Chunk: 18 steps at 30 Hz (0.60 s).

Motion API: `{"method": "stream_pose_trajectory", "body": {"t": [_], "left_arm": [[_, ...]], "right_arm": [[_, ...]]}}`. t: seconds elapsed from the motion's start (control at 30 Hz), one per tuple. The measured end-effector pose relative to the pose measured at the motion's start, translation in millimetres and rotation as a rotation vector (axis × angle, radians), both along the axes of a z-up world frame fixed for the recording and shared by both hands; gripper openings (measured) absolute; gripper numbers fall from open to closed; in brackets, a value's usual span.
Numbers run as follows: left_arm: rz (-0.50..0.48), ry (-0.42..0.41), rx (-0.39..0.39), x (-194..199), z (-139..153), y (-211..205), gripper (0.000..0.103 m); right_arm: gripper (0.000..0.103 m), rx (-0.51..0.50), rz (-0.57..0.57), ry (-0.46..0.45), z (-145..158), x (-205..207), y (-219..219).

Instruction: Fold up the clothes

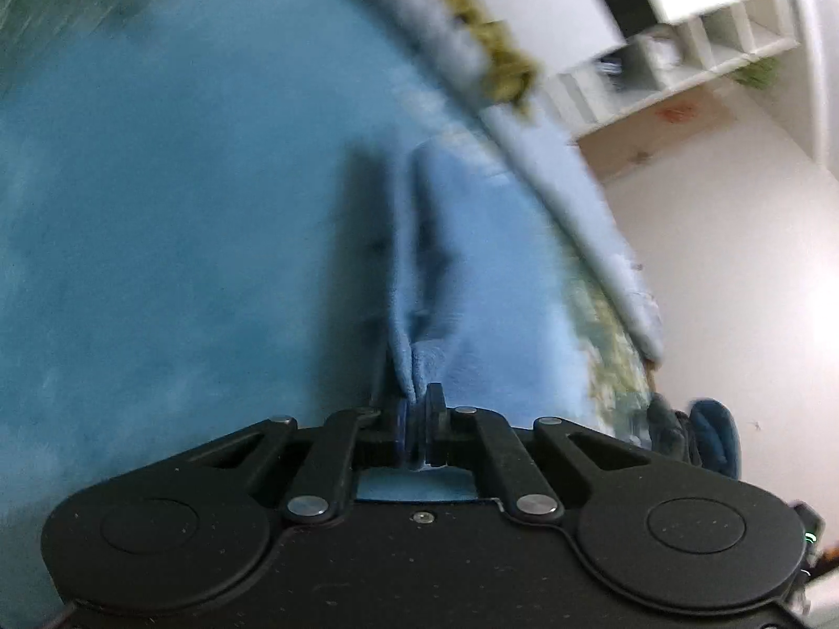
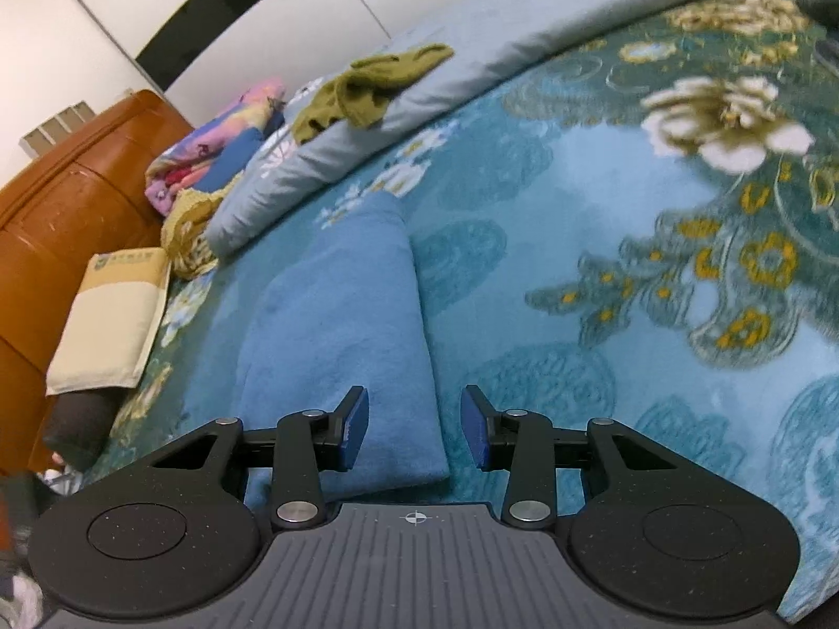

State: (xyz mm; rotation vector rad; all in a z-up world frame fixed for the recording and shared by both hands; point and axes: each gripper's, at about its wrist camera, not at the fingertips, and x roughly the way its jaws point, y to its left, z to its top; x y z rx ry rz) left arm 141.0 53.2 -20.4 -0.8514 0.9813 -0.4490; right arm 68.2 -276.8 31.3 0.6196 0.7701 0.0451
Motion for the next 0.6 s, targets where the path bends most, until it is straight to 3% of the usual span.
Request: {"method": "stream_pose_trajectory", "body": {"t": [0.13, 0.2, 0.27, 0.3, 0.5, 0.6], "left_arm": [[-0.022, -0.031, 0.0, 3, 14, 2, 0.005], [-0.024, -0.061, -0.008, 0, 26, 7, 0.013], [-0.021, -0.086, -0.016, -7, 32, 13, 0.035], [-0.024, -0.088, -0.02, -10, 35, 13, 0.038], [-0.072, -0.024, -0.093, -27, 25, 4, 0.056], [-0.09, 0.026, -0.104, -30, 13, -15, 0.057]], "right_arm": [[0.036, 0.001, 0.038, -0.026, 1, 4, 4], [0.036, 0.022, 0.055, -0.041, -1, 9, 2], [0.037, 0.04, 0.06, -0.029, -9, 15, -1], [0.037, 0.048, 0.054, -0.012, -15, 18, -2], [0.045, 0.14, 0.036, 0.021, -38, 27, -3], [0.034, 0.18, 0.042, 0.022, -44, 30, -2]]}}
